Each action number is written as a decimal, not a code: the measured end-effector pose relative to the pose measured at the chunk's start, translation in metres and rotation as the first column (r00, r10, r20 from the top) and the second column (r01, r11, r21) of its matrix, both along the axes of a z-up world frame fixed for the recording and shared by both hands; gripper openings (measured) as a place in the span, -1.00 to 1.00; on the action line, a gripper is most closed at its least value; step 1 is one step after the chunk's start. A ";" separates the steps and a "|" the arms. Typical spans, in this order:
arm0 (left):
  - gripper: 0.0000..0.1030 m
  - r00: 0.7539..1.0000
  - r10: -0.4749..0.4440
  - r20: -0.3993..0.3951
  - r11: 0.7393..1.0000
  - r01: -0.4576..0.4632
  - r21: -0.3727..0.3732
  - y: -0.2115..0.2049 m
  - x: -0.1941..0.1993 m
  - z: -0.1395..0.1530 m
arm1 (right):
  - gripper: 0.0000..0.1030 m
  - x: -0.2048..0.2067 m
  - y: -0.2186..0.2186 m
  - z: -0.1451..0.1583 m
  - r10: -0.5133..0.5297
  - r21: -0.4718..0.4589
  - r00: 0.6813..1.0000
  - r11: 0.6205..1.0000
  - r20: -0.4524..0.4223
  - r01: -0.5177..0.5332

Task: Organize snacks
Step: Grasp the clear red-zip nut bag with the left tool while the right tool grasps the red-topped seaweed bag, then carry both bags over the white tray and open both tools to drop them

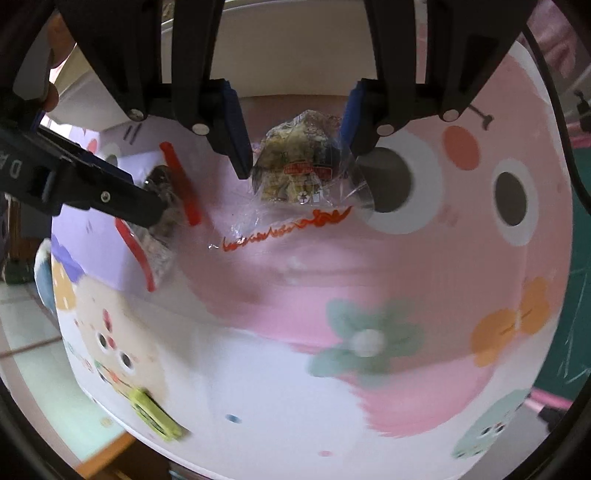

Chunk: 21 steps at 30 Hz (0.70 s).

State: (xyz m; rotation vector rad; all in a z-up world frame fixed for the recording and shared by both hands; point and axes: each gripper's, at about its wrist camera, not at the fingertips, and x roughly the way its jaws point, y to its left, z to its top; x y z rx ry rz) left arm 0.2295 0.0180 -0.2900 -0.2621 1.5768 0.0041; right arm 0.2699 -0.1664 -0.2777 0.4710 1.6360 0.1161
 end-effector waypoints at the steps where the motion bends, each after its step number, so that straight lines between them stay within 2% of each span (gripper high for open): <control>1: -0.15 1.000 0.015 0.002 1.000 -0.015 -0.002 0.005 -0.001 0.000 | 0.31 0.001 0.004 0.000 0.007 -0.016 1.000 1.000 0.001 -0.007; 9: -0.14 0.997 0.074 0.023 0.997 -0.073 -0.015 0.014 -0.008 0.006 | 0.31 0.005 0.040 0.000 0.055 -0.167 0.998 0.984 0.003 -0.054; 12: -0.14 0.995 0.099 0.031 0.995 -0.098 -0.017 0.013 -0.011 0.008 | 0.31 0.003 0.061 -0.004 0.120 -0.284 0.993 0.952 -0.002 -0.115; 15: -0.14 0.993 0.110 0.040 0.994 -0.109 -0.024 0.034 -0.011 0.014 | 0.15 -0.001 0.076 -0.004 0.168 -0.385 0.986 0.911 0.019 -0.148; 17: -0.14 0.992 0.113 0.051 0.993 -0.112 -0.021 0.042 -0.011 0.016 | 0.00 -0.004 0.083 -0.001 0.191 -0.399 0.981 0.903 0.042 -0.159; 21: -0.14 0.991 0.114 0.073 0.993 -0.113 -0.018 0.054 -0.020 0.025 | -0.02 -0.008 0.084 -0.001 0.207 -0.397 0.977 0.902 0.057 -0.168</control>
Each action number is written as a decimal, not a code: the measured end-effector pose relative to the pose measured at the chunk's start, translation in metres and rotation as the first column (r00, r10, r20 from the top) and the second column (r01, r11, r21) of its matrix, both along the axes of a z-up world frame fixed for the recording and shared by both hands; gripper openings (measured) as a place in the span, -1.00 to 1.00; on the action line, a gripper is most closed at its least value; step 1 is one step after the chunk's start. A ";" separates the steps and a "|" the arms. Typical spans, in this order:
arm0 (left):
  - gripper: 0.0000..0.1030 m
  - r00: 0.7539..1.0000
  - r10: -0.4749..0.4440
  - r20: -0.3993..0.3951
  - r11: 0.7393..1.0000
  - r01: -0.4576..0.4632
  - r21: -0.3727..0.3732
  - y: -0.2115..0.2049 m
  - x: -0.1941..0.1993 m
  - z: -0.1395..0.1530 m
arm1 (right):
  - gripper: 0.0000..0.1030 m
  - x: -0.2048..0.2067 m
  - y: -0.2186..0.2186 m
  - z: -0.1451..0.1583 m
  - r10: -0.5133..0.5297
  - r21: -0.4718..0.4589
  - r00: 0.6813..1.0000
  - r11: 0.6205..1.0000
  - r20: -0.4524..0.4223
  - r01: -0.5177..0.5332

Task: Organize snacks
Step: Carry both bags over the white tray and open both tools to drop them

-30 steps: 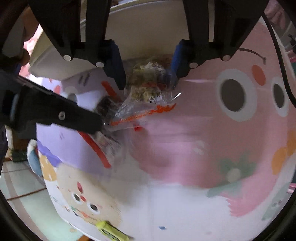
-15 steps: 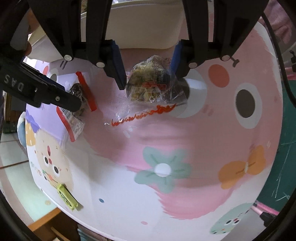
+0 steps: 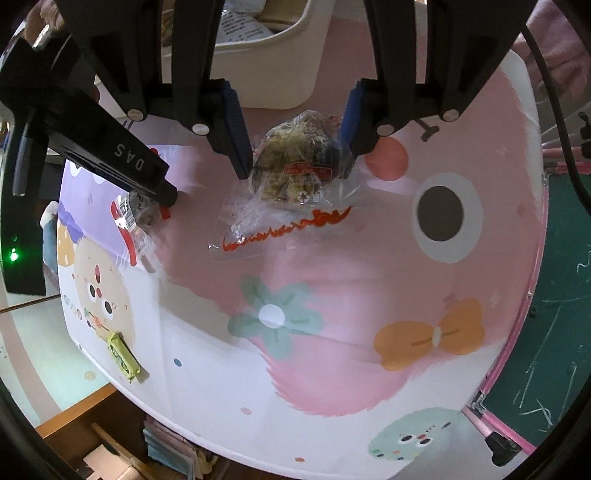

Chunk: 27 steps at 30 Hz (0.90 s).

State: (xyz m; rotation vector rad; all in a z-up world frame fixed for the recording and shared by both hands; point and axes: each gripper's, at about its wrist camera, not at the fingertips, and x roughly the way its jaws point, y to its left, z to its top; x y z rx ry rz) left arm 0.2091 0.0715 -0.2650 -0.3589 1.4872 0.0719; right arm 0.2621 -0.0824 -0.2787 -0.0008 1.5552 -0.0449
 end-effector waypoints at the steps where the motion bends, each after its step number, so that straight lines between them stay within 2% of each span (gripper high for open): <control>1: -0.14 1.000 0.000 0.004 1.000 0.000 0.000 0.007 -0.001 0.004 | -0.04 -0.002 0.000 0.000 0.006 0.003 1.000 1.000 0.003 -0.006; 10: -0.14 0.998 -0.038 0.055 0.999 0.037 0.012 0.008 -0.017 0.027 | -0.08 -0.029 -0.026 0.013 0.009 0.035 0.998 0.999 0.060 -0.011; 15: -0.14 0.992 -0.061 0.108 0.998 0.060 0.014 0.002 -0.023 0.051 | -0.08 -0.048 -0.047 0.045 -0.009 0.086 0.989 0.996 0.145 -0.004; 19: -0.14 0.982 -0.093 0.167 0.996 0.092 0.012 -0.007 -0.031 0.081 | -0.08 -0.060 -0.062 0.084 -0.005 0.134 0.972 0.991 0.235 -0.027; 21: -0.14 0.972 -0.116 0.205 0.993 0.116 0.009 -0.011 -0.038 0.099 | -0.08 -0.077 -0.063 0.114 0.013 0.150 0.954 0.987 0.300 -0.060; 27: -0.15 0.923 -0.206 0.326 0.977 0.210 0.023 -0.031 -0.063 0.162 | -0.08 -0.121 -0.068 0.197 0.072 0.185 0.889 0.967 0.453 -0.173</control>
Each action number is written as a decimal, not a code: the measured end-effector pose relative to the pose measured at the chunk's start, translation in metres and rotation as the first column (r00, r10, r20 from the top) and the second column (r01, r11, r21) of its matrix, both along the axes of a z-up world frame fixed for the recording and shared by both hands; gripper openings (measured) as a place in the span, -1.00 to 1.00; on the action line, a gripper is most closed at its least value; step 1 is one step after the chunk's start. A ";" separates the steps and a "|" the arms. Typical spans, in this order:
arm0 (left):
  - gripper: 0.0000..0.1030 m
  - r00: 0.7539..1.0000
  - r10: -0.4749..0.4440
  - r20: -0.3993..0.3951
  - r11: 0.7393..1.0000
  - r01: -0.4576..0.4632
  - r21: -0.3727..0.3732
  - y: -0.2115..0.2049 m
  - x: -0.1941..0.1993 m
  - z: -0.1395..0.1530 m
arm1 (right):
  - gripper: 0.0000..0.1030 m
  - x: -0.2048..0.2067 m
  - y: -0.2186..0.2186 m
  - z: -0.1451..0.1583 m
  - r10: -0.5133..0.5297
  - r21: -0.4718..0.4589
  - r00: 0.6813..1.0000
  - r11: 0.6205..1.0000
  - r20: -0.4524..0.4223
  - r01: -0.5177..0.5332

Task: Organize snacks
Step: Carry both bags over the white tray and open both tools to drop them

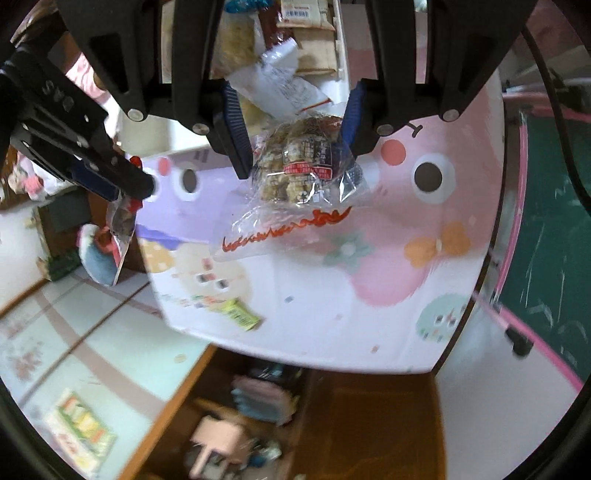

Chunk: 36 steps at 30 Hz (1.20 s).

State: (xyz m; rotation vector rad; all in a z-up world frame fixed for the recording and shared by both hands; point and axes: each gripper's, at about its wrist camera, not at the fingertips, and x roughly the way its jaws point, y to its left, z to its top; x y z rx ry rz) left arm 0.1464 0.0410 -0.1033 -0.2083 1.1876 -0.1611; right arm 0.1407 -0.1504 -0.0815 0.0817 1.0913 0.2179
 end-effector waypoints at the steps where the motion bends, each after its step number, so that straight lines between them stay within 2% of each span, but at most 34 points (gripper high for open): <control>1: -0.15 0.999 -0.021 0.028 1.000 0.021 -0.003 -0.004 -0.007 0.013 | -0.08 -0.007 -0.002 0.009 0.011 0.013 1.000 1.000 0.016 -0.012; 5: -0.15 0.991 -0.088 0.104 0.996 0.090 -0.016 -0.018 -0.031 0.048 | -0.08 -0.041 -0.014 0.040 0.044 0.037 0.997 0.998 0.066 -0.046; 7: -0.14 0.982 -0.128 0.137 0.991 0.131 -0.014 -0.026 -0.045 0.063 | -0.08 -0.053 -0.019 0.045 0.046 0.038 0.996 0.998 0.079 -0.049; 13: -0.14 0.958 -0.221 0.184 0.974 0.225 0.000 -0.047 -0.083 0.086 | -0.07 -0.106 -0.041 0.063 0.013 0.003 0.993 1.000 0.116 -0.013; 20: -0.14 0.948 -0.291 0.132 0.957 0.288 0.039 -0.068 -0.110 0.065 | -0.07 -0.136 -0.054 0.047 -0.032 -0.037 0.995 0.999 0.091 0.036; 28: -0.13 0.945 -0.325 0.036 0.944 0.322 0.073 -0.083 -0.125 0.029 | -0.07 -0.148 -0.056 0.016 -0.041 -0.062 0.999 0.997 0.019 0.042; 32: -0.09 0.942 -0.336 0.005 0.936 0.333 0.116 -0.087 -0.132 0.020 | -0.05 -0.147 -0.054 0.004 -0.041 -0.093 0.999 0.995 -0.022 0.038; 33: -0.05 0.943 -0.332 0.006 0.936 0.329 0.123 -0.087 -0.133 0.019 | -0.05 -0.146 -0.054 0.003 -0.042 -0.090 0.999 0.995 -0.025 0.040; 35: 0.41 0.944 -0.331 0.009 0.935 0.327 0.135 -0.088 -0.135 0.020 | -0.05 -0.146 -0.055 0.002 -0.043 -0.085 0.999 0.996 -0.029 0.040; 36: 0.54 0.946 -0.323 0.014 0.937 0.317 0.145 -0.087 -0.136 0.021 | -0.03 -0.146 -0.055 0.002 -0.044 -0.085 0.998 0.996 -0.033 0.041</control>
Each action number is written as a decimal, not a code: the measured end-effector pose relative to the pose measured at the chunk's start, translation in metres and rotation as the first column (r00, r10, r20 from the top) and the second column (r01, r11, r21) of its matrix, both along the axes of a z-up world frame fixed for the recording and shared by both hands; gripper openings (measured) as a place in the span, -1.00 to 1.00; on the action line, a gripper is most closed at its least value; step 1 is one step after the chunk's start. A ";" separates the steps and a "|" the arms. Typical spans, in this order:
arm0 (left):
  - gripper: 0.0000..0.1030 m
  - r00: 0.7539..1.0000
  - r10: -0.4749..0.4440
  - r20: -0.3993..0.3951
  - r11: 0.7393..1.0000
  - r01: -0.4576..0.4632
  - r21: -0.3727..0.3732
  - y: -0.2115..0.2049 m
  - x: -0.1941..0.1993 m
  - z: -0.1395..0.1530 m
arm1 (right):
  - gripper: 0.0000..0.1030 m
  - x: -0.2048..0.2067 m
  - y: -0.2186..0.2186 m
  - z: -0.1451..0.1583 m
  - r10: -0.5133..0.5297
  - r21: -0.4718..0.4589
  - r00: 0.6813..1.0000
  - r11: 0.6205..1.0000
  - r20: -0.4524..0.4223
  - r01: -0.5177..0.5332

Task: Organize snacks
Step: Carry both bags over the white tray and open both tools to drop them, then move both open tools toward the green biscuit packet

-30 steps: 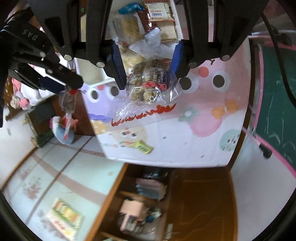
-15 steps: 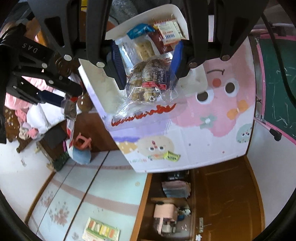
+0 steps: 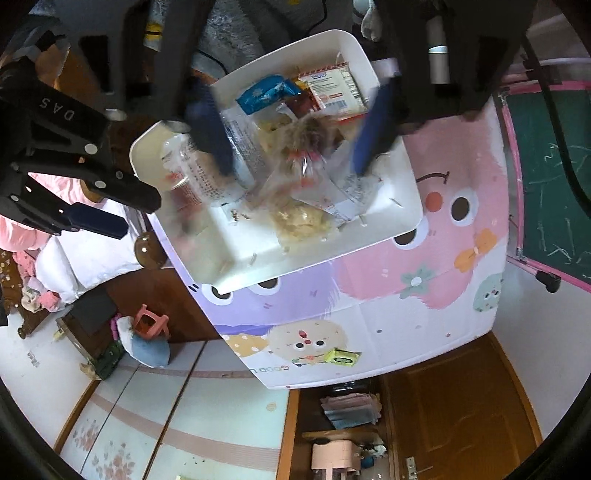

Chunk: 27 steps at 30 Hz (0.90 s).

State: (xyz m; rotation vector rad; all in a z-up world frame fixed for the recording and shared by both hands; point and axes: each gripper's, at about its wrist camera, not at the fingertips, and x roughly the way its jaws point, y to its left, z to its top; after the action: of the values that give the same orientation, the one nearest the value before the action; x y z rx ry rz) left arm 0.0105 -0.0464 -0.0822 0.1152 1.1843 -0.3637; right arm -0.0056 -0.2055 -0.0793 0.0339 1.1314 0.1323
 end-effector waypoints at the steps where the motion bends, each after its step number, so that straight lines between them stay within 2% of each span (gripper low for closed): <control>1: 0.64 1.000 0.013 0.012 1.000 -0.013 0.006 0.001 0.000 0.001 | 0.02 0.000 0.000 0.000 -0.002 0.000 1.000 1.000 -0.002 0.002; 4: 0.65 0.999 0.021 0.024 1.000 -0.021 0.005 0.003 -0.001 0.004 | 0.09 0.000 -0.002 0.001 -0.006 0.002 1.000 1.000 -0.007 0.006; 27: 0.65 0.998 0.041 0.048 0.998 -0.043 0.043 -0.001 0.003 0.005 | 0.10 0.008 -0.004 -0.001 0.014 0.050 0.999 0.999 -0.034 -0.012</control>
State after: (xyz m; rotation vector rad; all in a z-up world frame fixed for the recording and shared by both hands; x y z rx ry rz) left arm 0.0133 -0.0477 -0.0767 0.1356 1.1470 -0.2965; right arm 0.0027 -0.2095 -0.0806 0.0736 1.1629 0.1719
